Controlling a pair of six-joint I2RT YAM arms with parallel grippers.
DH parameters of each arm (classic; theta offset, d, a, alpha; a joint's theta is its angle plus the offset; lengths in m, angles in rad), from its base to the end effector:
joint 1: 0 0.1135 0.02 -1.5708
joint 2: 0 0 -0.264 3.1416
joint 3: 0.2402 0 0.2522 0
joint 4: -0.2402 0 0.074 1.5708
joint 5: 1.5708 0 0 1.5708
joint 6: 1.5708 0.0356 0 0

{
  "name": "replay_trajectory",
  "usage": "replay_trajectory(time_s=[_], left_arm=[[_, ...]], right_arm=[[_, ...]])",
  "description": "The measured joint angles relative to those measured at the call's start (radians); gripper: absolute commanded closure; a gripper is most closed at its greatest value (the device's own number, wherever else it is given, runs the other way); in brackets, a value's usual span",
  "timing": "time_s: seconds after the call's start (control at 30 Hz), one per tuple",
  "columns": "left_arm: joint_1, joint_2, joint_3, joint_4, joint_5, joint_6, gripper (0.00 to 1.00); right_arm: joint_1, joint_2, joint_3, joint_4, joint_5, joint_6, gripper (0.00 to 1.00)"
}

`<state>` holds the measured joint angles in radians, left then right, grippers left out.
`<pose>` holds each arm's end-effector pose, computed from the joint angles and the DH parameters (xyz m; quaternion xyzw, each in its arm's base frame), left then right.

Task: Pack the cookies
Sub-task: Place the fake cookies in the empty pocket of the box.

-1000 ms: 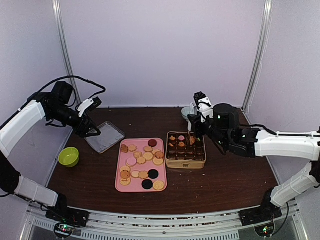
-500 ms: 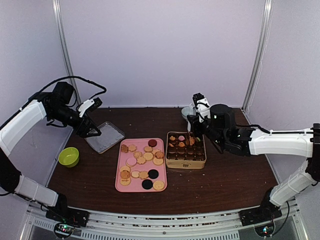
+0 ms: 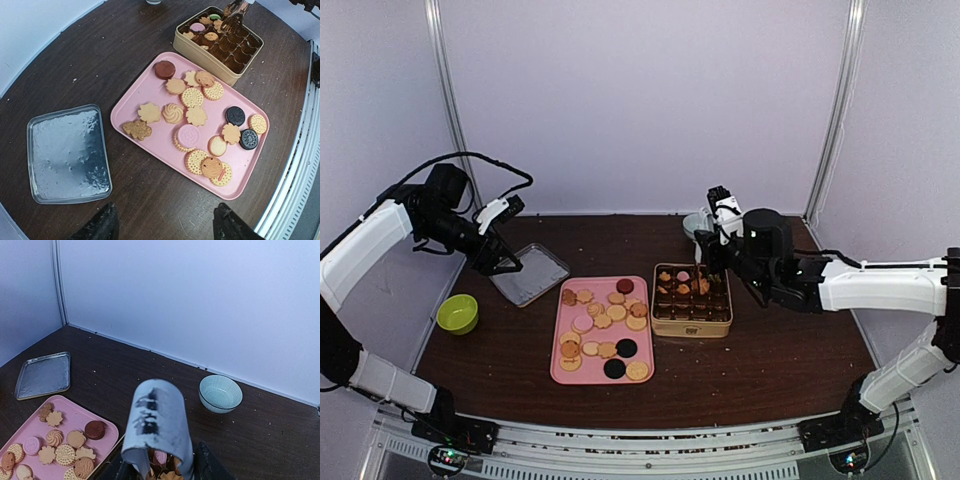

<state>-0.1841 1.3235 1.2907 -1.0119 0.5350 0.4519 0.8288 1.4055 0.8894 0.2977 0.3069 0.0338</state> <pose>0.2471 -0.0645 0.3309 0.3565 0.8631 -0.2195 0.2826 0.2273 0.2320 0.2818 -0.2102 0.7477 0.1503 0.6117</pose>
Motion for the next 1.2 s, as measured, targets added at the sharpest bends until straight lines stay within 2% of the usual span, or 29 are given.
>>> replay_trajectory(time_s=[0.53,0.83,1.2], left_arm=[[0.000,-0.001,0.000,-0.001,0.007,0.002,0.34],[0.000,-0.003,0.000,-0.001,0.007,0.004,0.34],[0.000,-0.003,0.000,-0.003,0.007,0.015,0.34]], right_arm=[[0.000,-0.094,-0.021,-0.012,-0.016,0.015,0.73],[-0.023,-0.050,0.011,-0.011,-0.020,0.015,0.70],[-0.131,0.037,0.071,-0.018,-0.177,0.042,0.69]])
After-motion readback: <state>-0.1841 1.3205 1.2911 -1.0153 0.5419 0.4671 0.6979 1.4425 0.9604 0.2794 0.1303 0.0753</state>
